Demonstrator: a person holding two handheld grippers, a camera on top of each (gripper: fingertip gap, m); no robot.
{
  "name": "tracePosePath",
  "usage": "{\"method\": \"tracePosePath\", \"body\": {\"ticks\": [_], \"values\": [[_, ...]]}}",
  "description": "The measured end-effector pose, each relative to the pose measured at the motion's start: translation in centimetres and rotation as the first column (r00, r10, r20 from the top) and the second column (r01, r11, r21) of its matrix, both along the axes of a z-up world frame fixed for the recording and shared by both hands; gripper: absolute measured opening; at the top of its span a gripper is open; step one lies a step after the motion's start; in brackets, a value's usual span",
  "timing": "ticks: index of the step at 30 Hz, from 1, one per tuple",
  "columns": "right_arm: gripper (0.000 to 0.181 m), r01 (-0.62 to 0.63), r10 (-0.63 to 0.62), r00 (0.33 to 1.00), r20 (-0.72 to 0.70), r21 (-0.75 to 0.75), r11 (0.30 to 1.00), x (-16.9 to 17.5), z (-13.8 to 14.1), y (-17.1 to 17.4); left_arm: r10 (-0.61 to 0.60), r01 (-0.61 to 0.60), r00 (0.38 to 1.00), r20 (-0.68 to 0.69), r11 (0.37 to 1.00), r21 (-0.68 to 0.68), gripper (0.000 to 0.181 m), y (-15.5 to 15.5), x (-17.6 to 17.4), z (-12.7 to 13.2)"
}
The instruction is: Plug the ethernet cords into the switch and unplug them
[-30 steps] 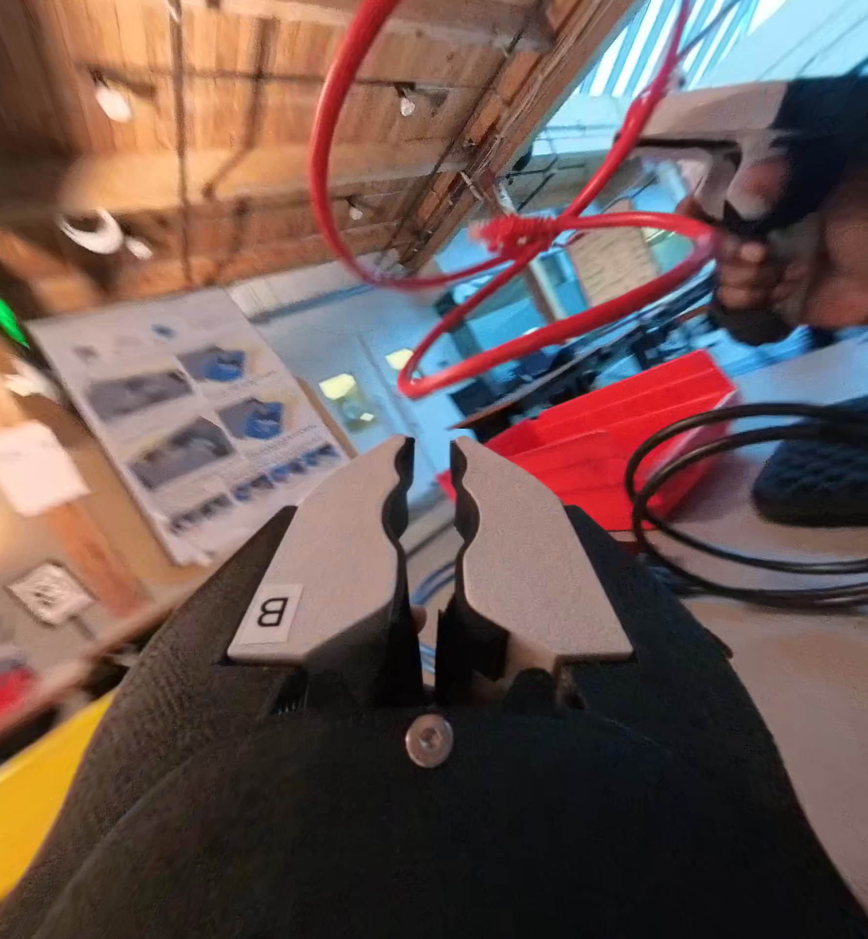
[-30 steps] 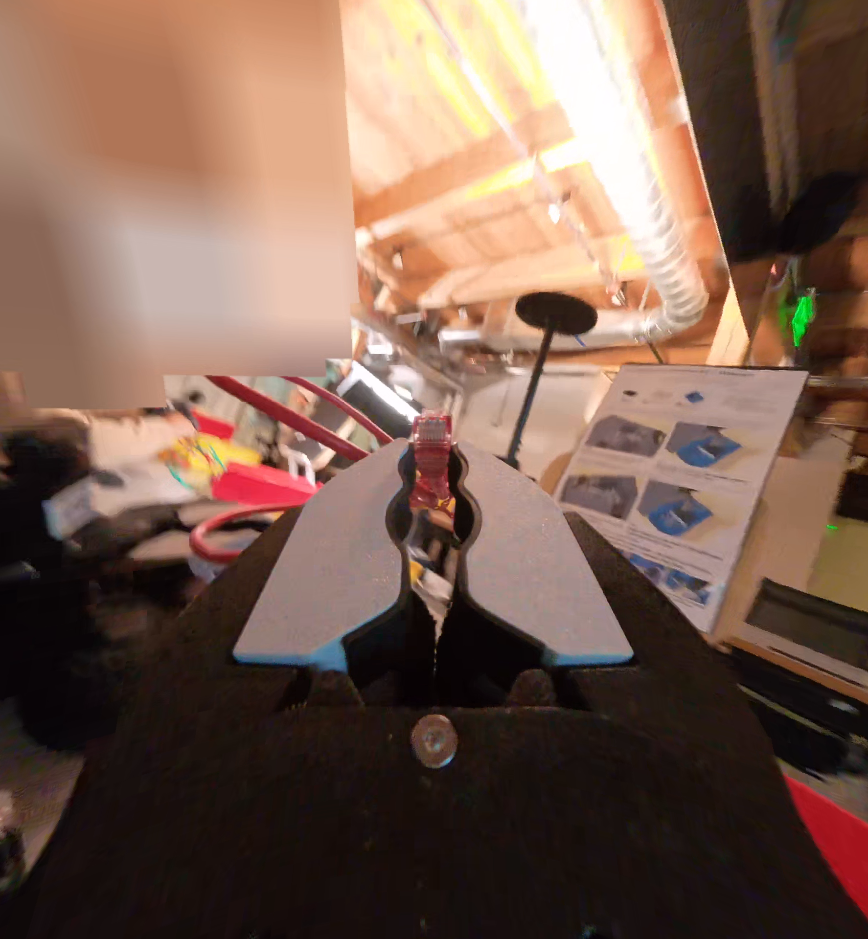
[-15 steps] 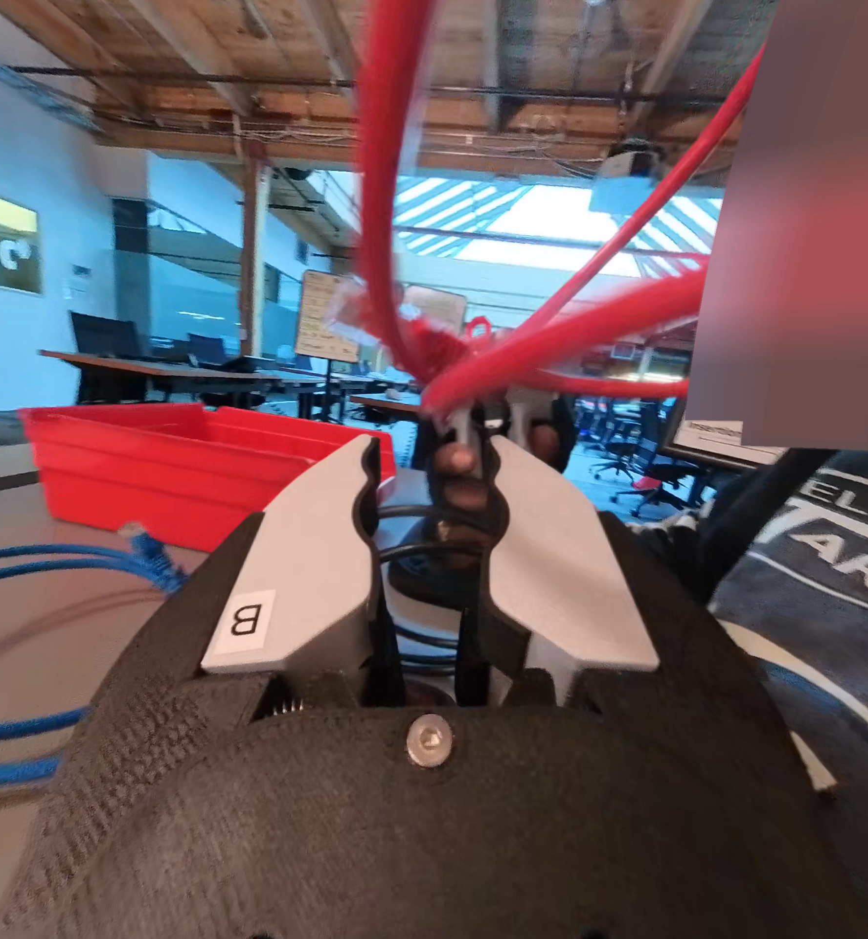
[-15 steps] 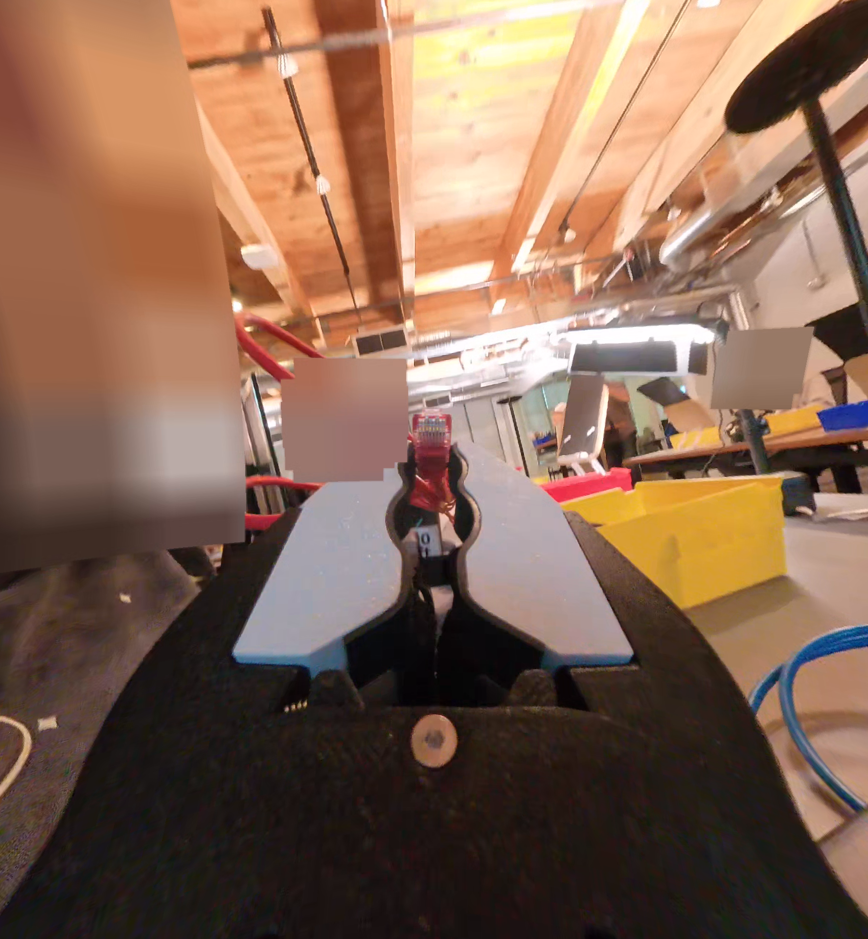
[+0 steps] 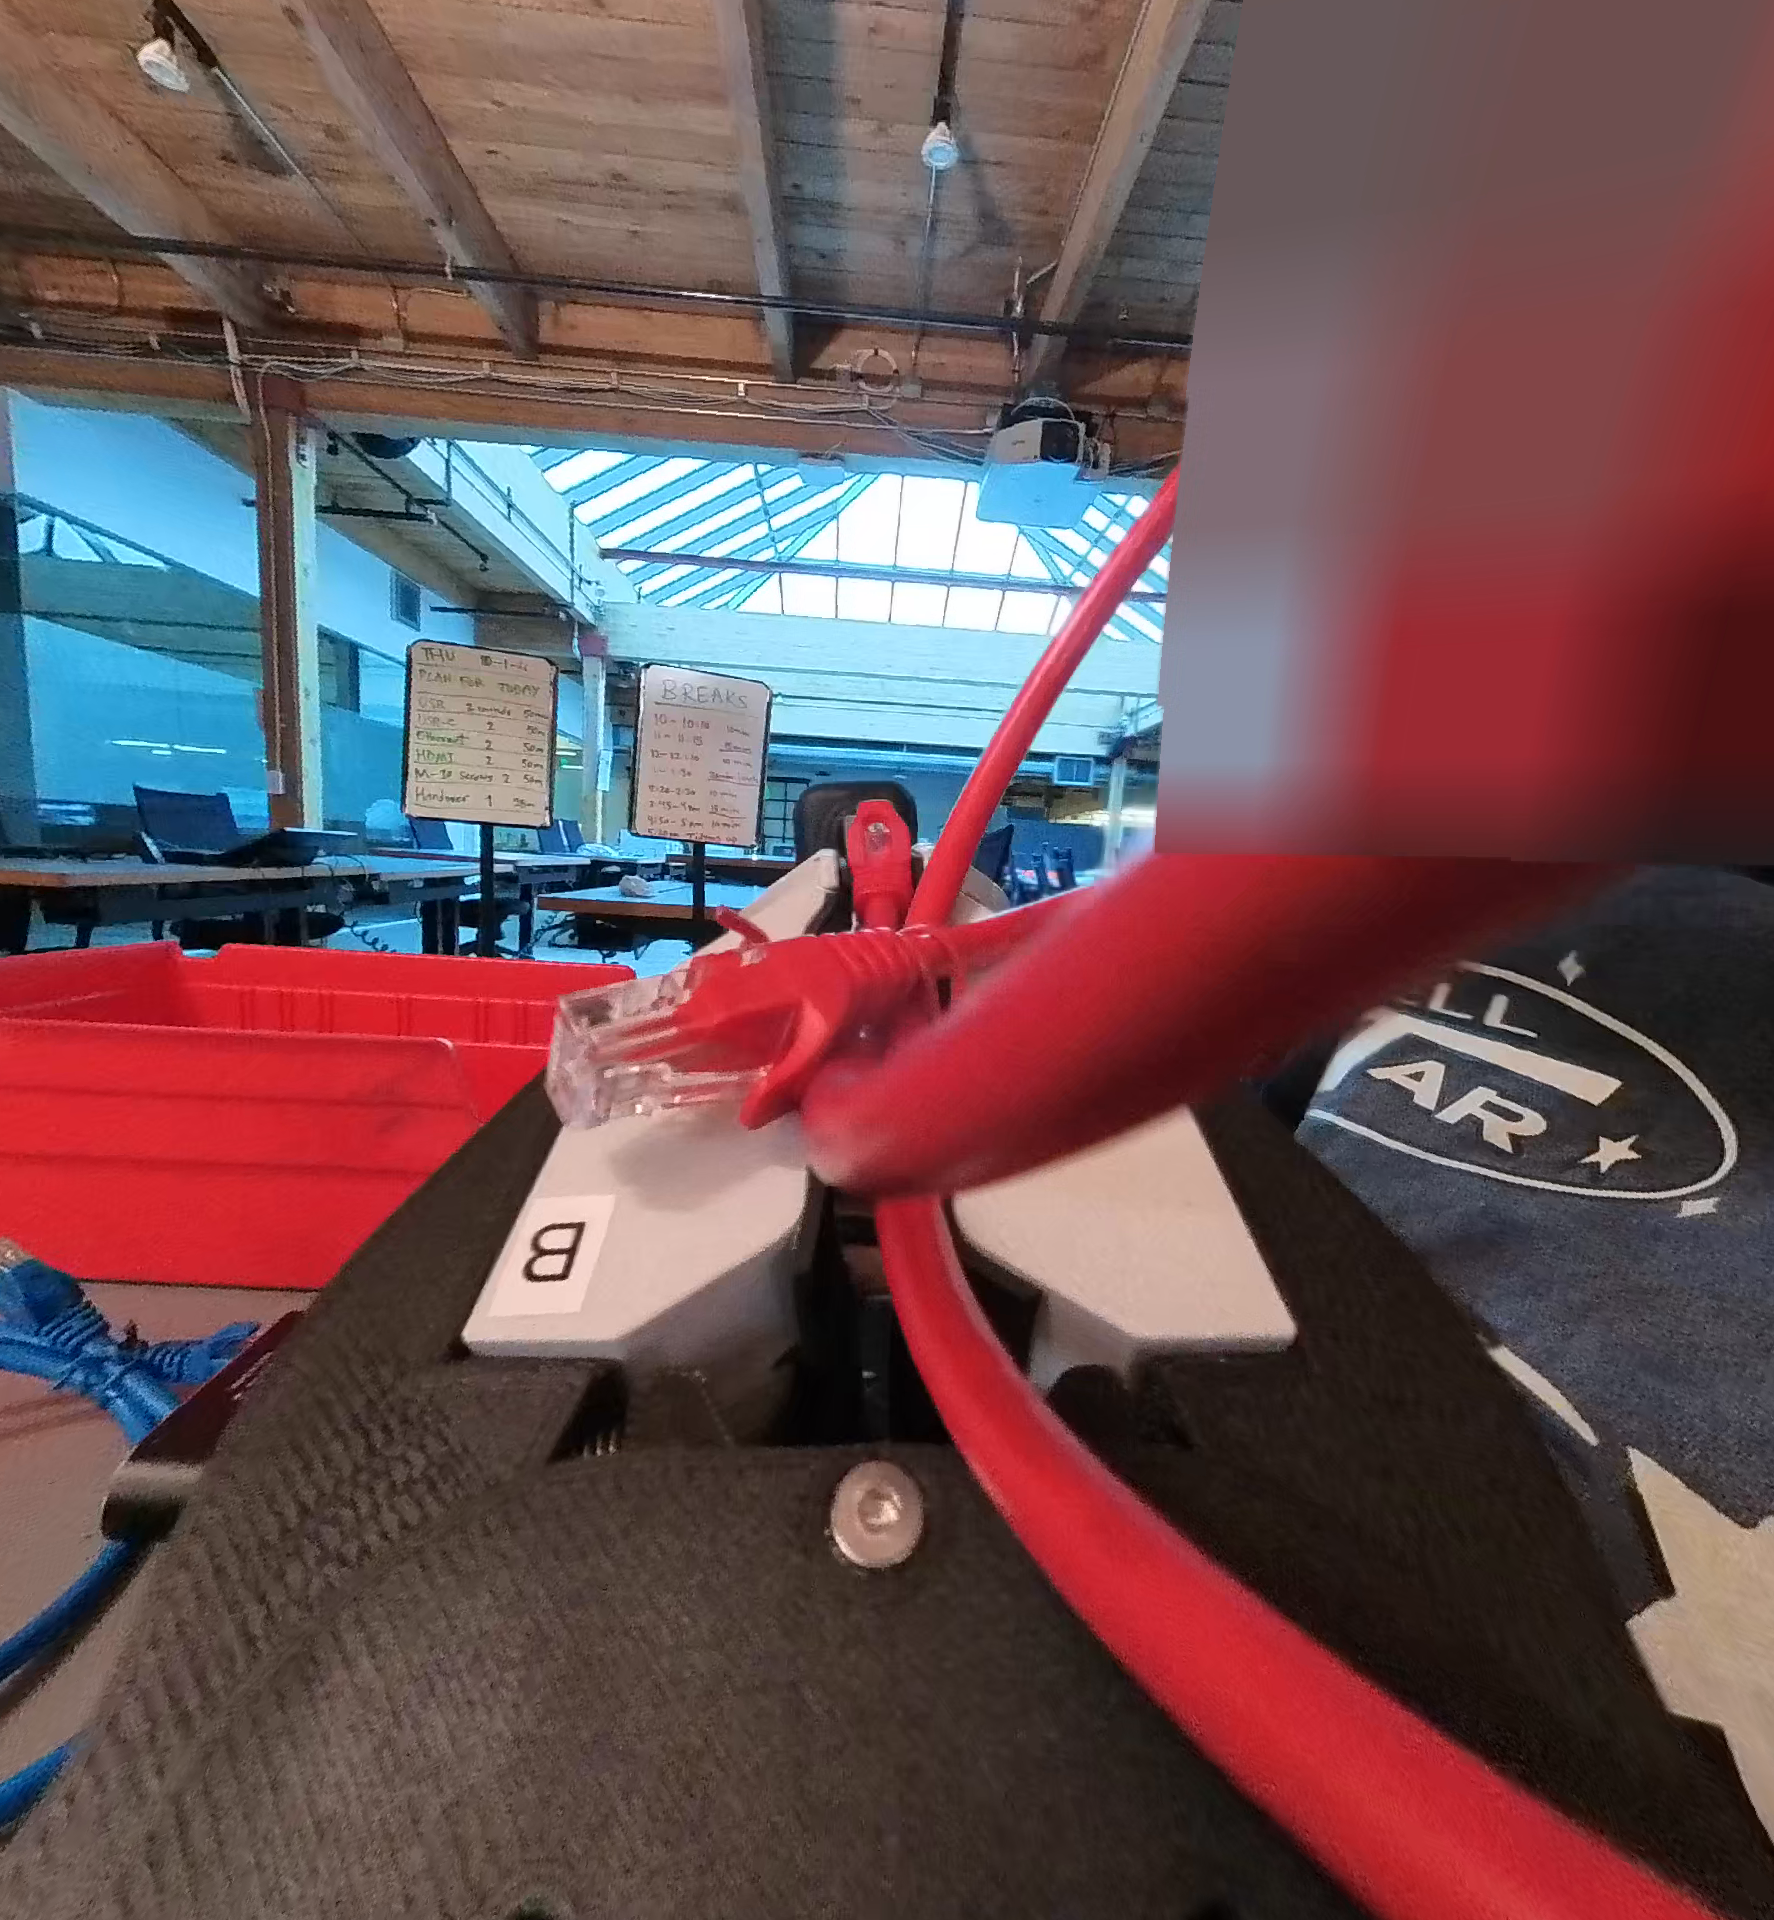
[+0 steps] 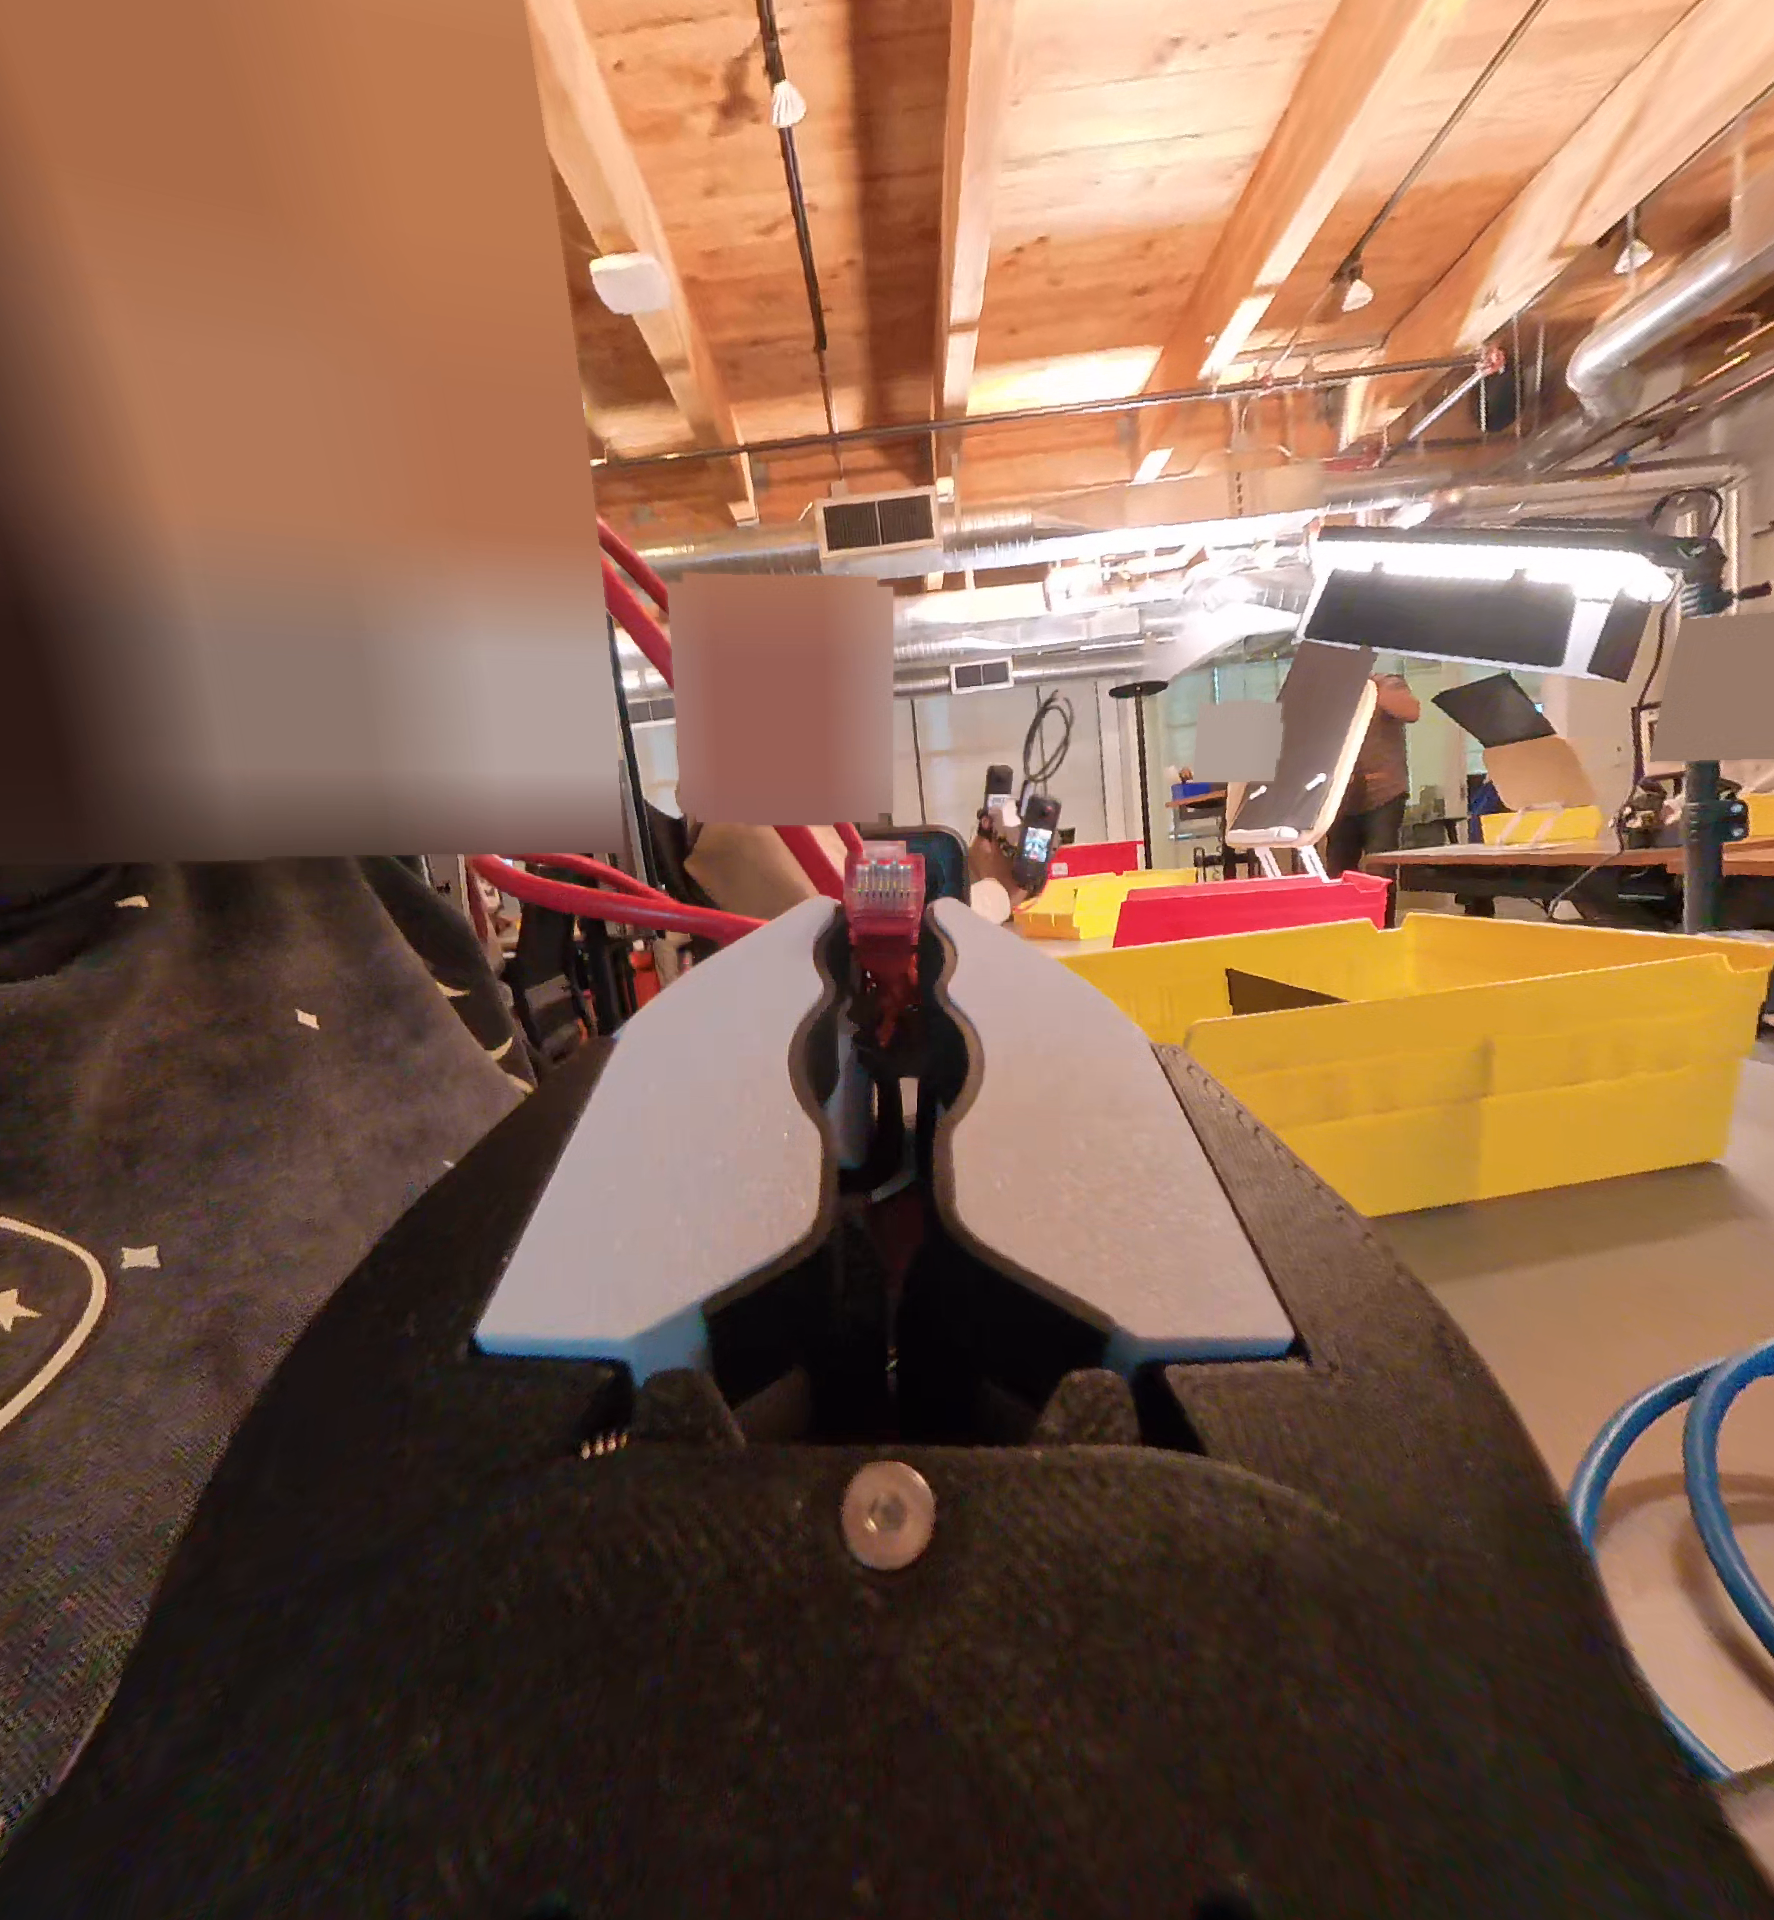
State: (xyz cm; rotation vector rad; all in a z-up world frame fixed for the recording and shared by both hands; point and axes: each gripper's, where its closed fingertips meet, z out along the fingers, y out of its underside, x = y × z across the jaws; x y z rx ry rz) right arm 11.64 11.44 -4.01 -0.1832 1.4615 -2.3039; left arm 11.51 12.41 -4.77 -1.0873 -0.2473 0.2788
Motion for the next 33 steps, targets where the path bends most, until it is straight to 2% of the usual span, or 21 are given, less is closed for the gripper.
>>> {"method": "tracePosePath", "body": {"ticks": [5, 7, 9, 12, 18, 20, 24, 33], "values": [[0.012, 0.044, -0.043, 0.996, -0.074, 0.006, 0.999, 0.0, -0.1, -0.1, -0.045, 0.043, 0.998, 0.051, 0.998, 0.045, 0.014, -0.1, -0.1, 0.0], [0.012, 0.058, -0.055, 0.992, -0.117, 0.018, 0.998, 0.1, -0.2, 0.0, -0.046, 0.045, 0.998, 0.048, 0.999, 0.025, 0.012, -0.1, 0.0, -0.1], [0.021, 0.077, -0.07, 0.986, -0.149, 0.041, 0.996, -0.3, 0.1, 0.2, -0.026, 0.026, 0.999, 0.026, 1.0, -0.017, 0.012, -0.1, 0.2, -0.1], [0.031, 0.07, -0.043, 0.98, -0.196, 0.132, 0.989, -0.8, 0.5, 0.7, 0.037, -0.037, 0.999, 0.001, 0.995, -0.097, 0.012, -0.7, -0.2, -0.5], [0.029, 0.145, 0.005, 0.92, -0.392, 0.353, 0.924, -0.4, -1.6, 0.9, 0.061, -0.064, 0.998, -0.02, 0.977, -0.204, 0.013, -0.3, -0.3, -1.7], [0.014, 0.181, -0.015, 0.904, -0.426, 0.351, 0.919, -0.4, -1.9, 0.7, 0.053, -0.057, 0.998, -0.027, 0.971, -0.234, 0.013, 0.1, -0.2, -2.1], [0.012, 0.158, 0.012, 0.898, -0.44, 0.348, 0.924, 0.2, -1.6, 0.8, 0.036, -0.044, 0.998, -0.041, 0.976, -0.215, 0.01, 0.0, 0.1, -1.6], [0.012, 0.222, -0.001, 0.823, -0.568, 0.32, 0.921, 0.8, -1.4, 1.3, 0.009, -0.032, 0.993, -0.118, 0.982, -0.189, 0.015, -0.5, 1.2, -0.7]]}}
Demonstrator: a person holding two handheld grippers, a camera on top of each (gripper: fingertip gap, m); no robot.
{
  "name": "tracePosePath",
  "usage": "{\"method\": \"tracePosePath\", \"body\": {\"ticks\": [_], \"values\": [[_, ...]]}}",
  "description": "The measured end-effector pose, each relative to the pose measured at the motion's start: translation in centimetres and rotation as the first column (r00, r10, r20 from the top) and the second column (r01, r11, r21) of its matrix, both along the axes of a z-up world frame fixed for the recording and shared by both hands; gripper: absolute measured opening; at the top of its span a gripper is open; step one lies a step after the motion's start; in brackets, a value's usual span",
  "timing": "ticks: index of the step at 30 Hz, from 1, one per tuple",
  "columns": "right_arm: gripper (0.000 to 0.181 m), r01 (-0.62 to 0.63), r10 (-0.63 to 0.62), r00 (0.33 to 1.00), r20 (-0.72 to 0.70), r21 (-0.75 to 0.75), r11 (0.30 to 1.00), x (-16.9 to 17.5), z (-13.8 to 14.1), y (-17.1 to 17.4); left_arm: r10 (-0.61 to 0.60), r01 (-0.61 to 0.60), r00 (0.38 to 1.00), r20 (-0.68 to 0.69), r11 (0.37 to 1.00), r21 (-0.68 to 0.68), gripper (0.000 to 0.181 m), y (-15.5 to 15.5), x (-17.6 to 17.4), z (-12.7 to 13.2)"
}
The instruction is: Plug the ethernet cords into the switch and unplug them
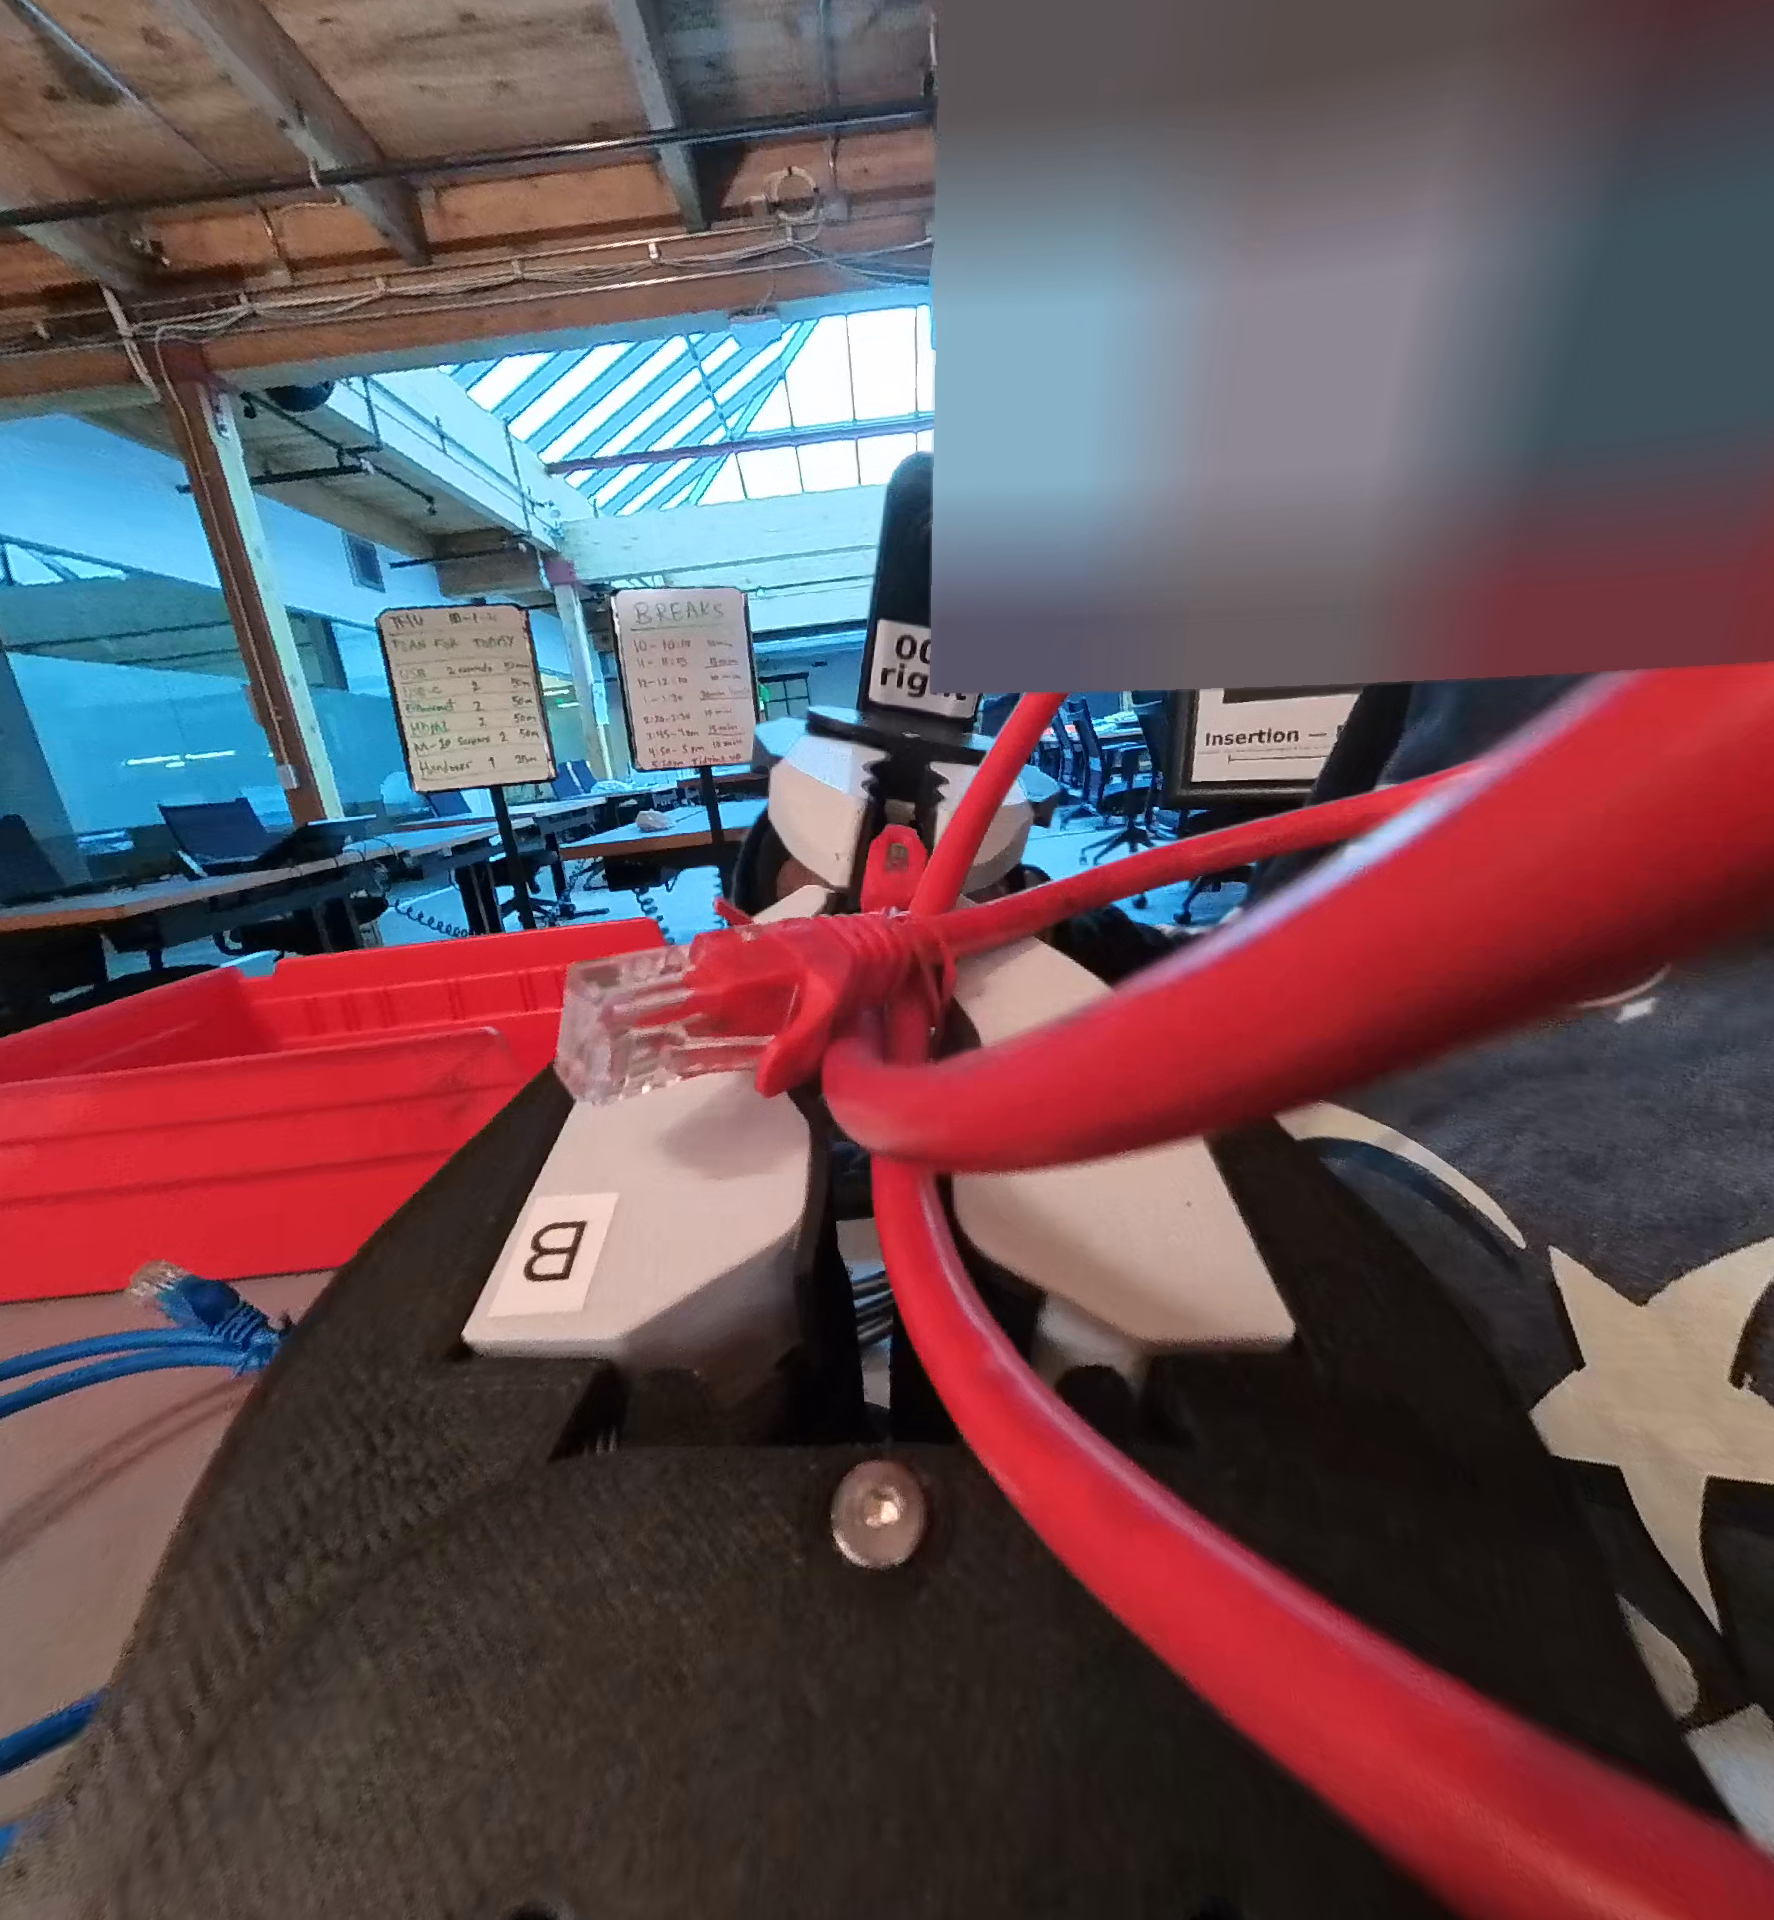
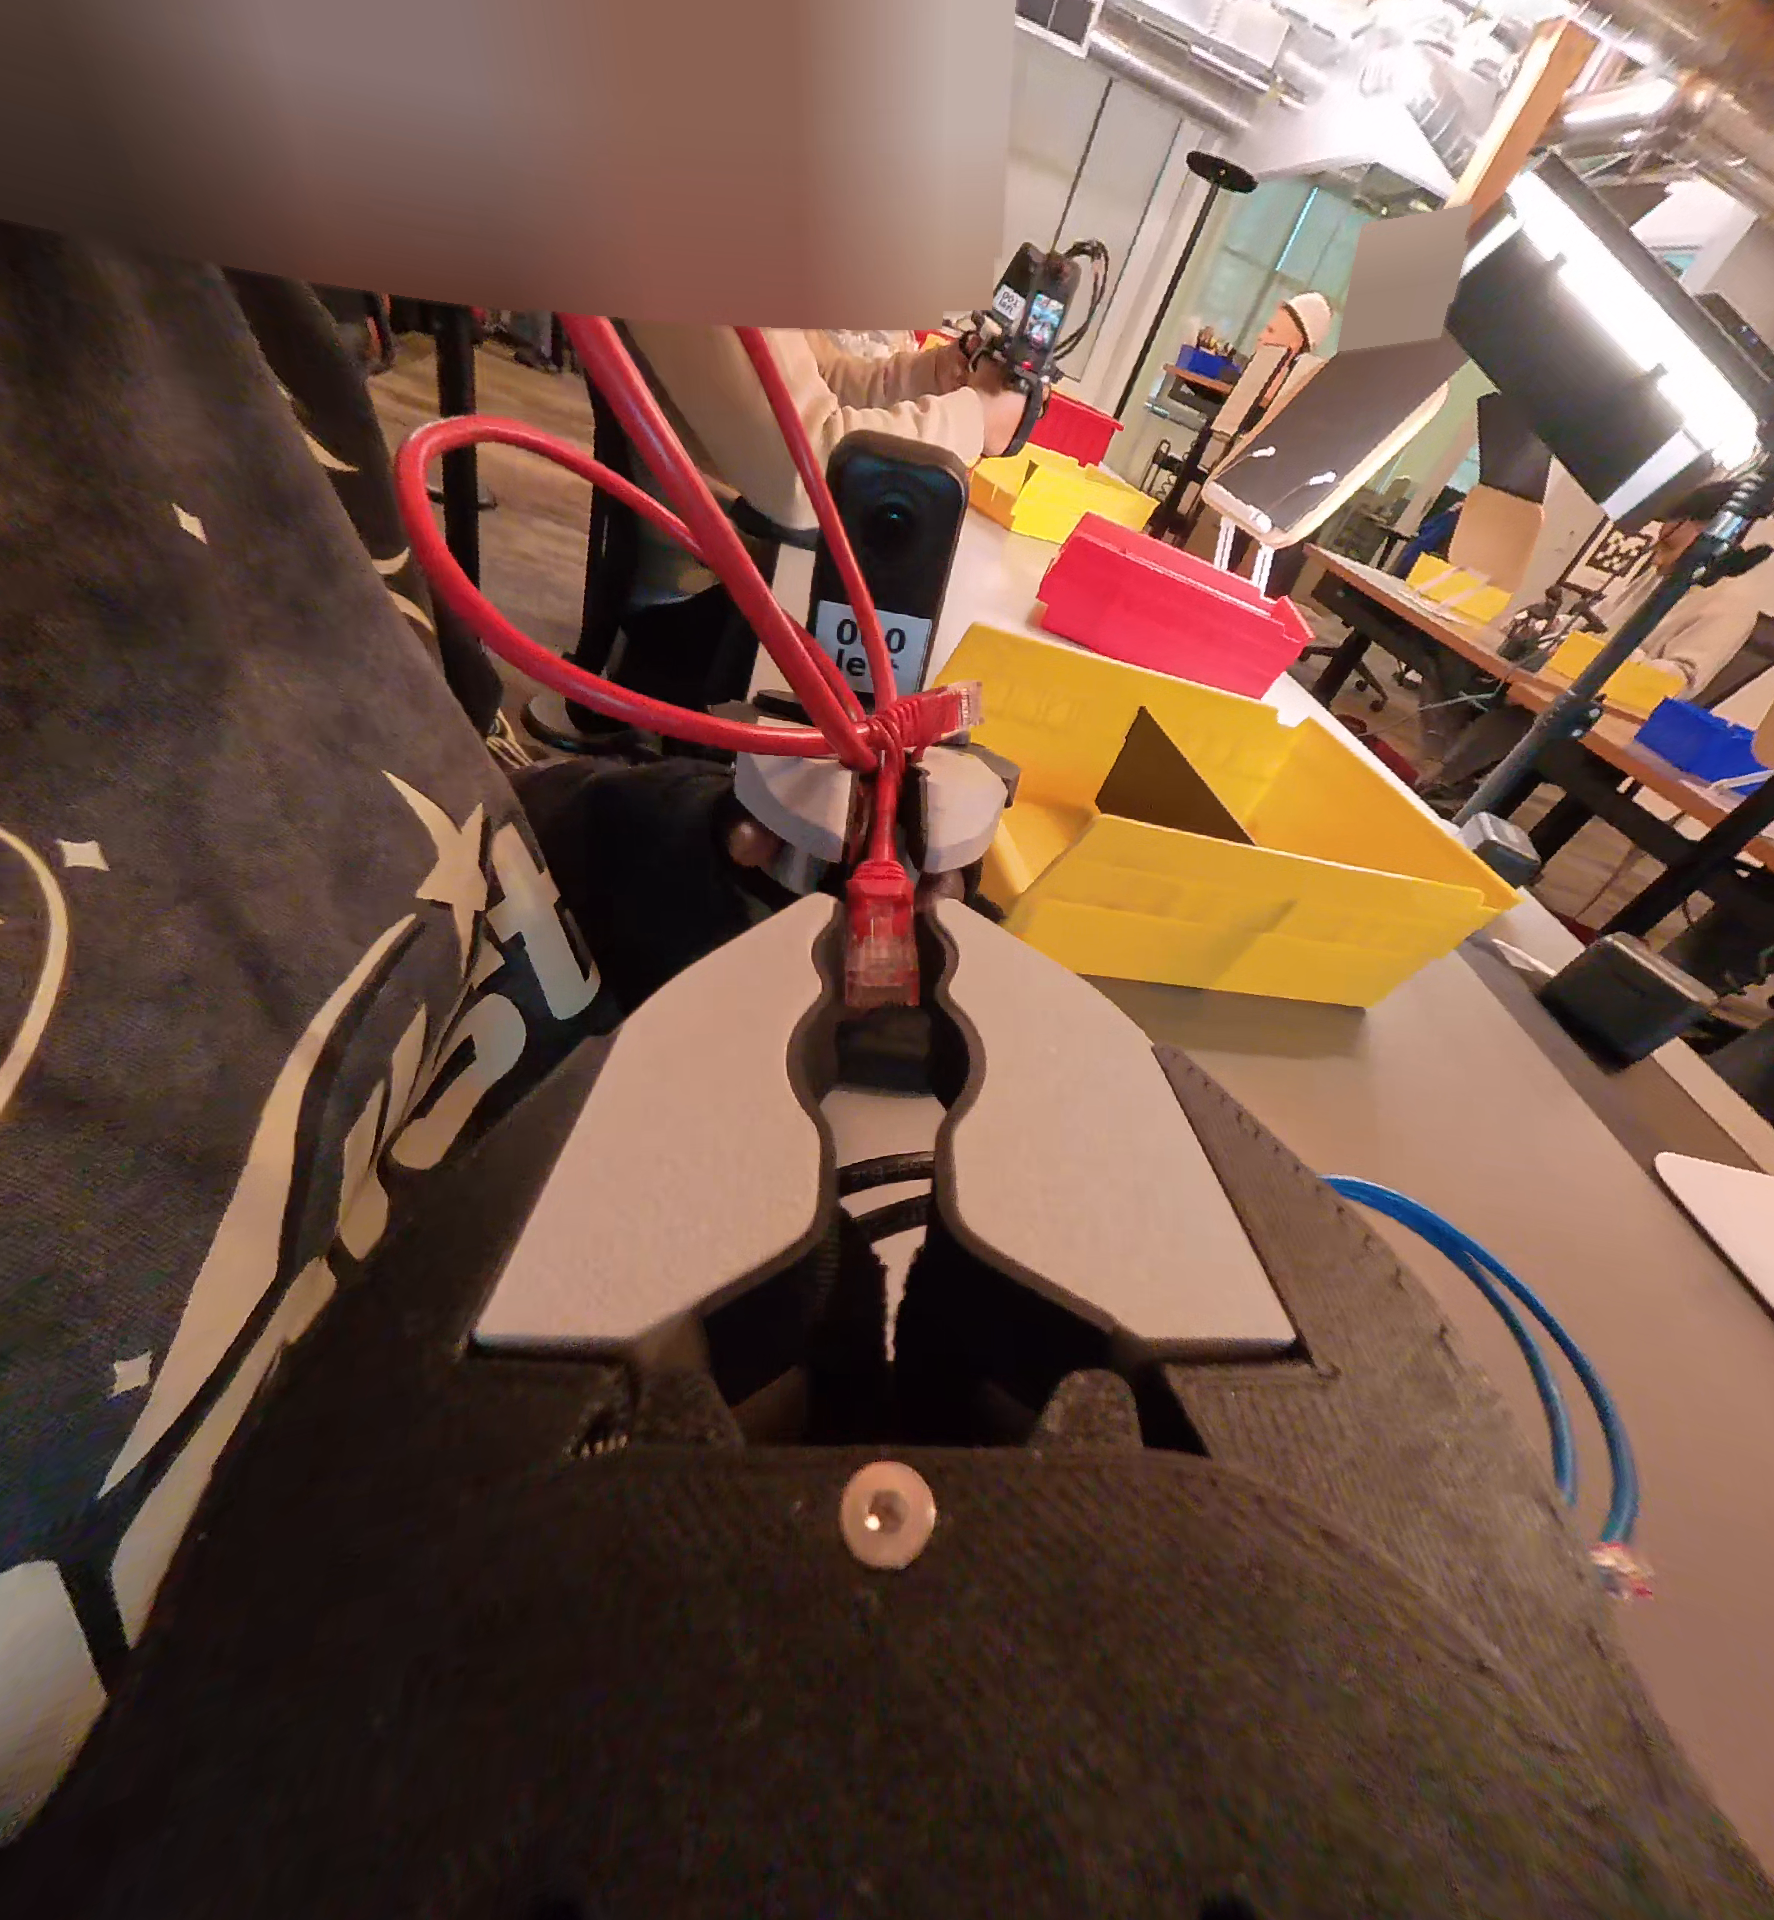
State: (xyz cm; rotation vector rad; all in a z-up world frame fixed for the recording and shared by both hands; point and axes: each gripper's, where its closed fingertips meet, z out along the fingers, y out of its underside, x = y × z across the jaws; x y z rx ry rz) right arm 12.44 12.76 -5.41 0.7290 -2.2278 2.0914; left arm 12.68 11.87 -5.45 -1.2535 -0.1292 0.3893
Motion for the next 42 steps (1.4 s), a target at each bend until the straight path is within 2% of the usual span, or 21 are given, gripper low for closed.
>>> {"method": "tracePosePath", "body": {"ticks": [4, 8, 12, 14, 16, 18, 21, 23, 25, 27, 29, 31, 33, 36, 38, 42], "values": [[0.012, 0.001, -0.002, 0.999, -0.044, -0.008, 1.0, 0.3, 0.4, 0.3, -0.027, 0.027, 0.999, -0.034, 1.0, 0.009, 0.014, 0.0, 0.7, 0.4], [0.012, 0.028, -0.03, 0.998, -0.06, -0.032, 0.999, -0.5, 1.3, 1.0, -0.011, 0.015, 0.999, -0.044, 0.997, 0.078, 0.014, -2.1, 0.7, 1.6], [0.012, 0.021, -0.027, 0.995, -0.095, -0.054, 0.998, -0.8, 1.2, 1.4, 0.073, -0.073, 0.993, -0.096, 0.997, -0.001, 0.014, -1.7, 0.2, 0.8], [0.012, 0.01, -0.028, 0.986, -0.161, -0.114, 0.993, -0.4, 1.6, 1.7, 0.116, -0.129, 0.98, -0.161, 0.989, -0.074, 0.019, -1.3, 0.1, 0.0], [0.012, 0.025, -0.084, 0.951, -0.298, -0.196, 0.98, -0.2, 2.2, 1.9, 0.159, -0.195, 0.96, -0.232, 0.97, -0.145, 0.028, -0.9, -0.1, -0.8], [0.012, 0.055, -0.188, 0.882, -0.432, -0.303, 0.951, -0.1, 3.2, 2.2, 0.206, -0.261, 0.945, -0.253, 0.943, -0.208, 0.032, -0.7, -0.9, -1.7], [0.012, 0.093, -0.307, 0.811, -0.499, -0.409, 0.908, -0.2, 4.8, 2.9, 0.299, -0.356, 0.927, -0.226, 0.891, -0.283, 0.036, -0.9, -2.9, -3.1], [0.012, 0.095, -0.329, 0.823, -0.462, -0.46, 0.883, -0.3, 5.6, 3.2, 0.364, -0.412, 0.909, -0.205, 0.861, -0.3, 0.037, -1.2, -4.0, -3.5], [0.012, 0.059, -0.271, 0.889, -0.37, -0.494, 0.867, 0.1, 5.8, 3.2, 0.388, -0.432, 0.9, -0.2, 0.86, -0.272, 0.037, -1.1, -4.4, -3.3], [0.012, 0.017, -0.171, 0.952, -0.254, -0.514, 0.857, 0.6, 5.8, 3.0, 0.379, -0.415, 0.907, -0.186, 0.88, -0.229, 0.037, -0.8, -4.2, -3.0], [0.012, -0.038, 0.009, 0.998, -0.056, -0.528, 0.848, 1.1, 5.9, 2.9, 0.346, -0.373, 0.924, -0.162, 0.908, -0.19, 0.037, -0.5, -3.8, -2.6], [0.012, -0.086, 0.19, 0.971, 0.146, -0.526, 0.846, 1.4, 5.3, 2.4, 0.313, -0.327, 0.942, -0.121, 0.936, -0.128, 0.037, -0.5, -3.4, -2.0], [0.011, -0.101, 0.269, 0.925, 0.269, -0.508, 0.855, 1.2, 4.2, 1.5, 0.3, -0.307, 0.95, -0.085, 0.948, -0.083, 0.04, -0.7, -3.4, -1.6], [0.012, -0.057, 0.183, 0.939, 0.29, -0.394, 0.917, 0.2, 2.0, -0.4, 0.254, -0.266, 0.958, -0.13, 0.96, -0.085, 0.03, -0.4, -2.4, -1.4], [0.012, -0.053, 0.14, 0.95, 0.279, -0.298, 0.953, -0.1, 0.7, -1.3, 0.201, -0.213, 0.968, -0.147, 0.974, -0.075, 0.03, 0.1, -1.6, -1.2], [0.012, -0.063, 0.119, 0.969, 0.214, -0.252, 0.966, 0.4, -0.5, -1.8, 0.117, -0.122, 0.987, -0.109, 0.992, -0.036, 0.032, 0.1, -0.6, -0.7]]}}
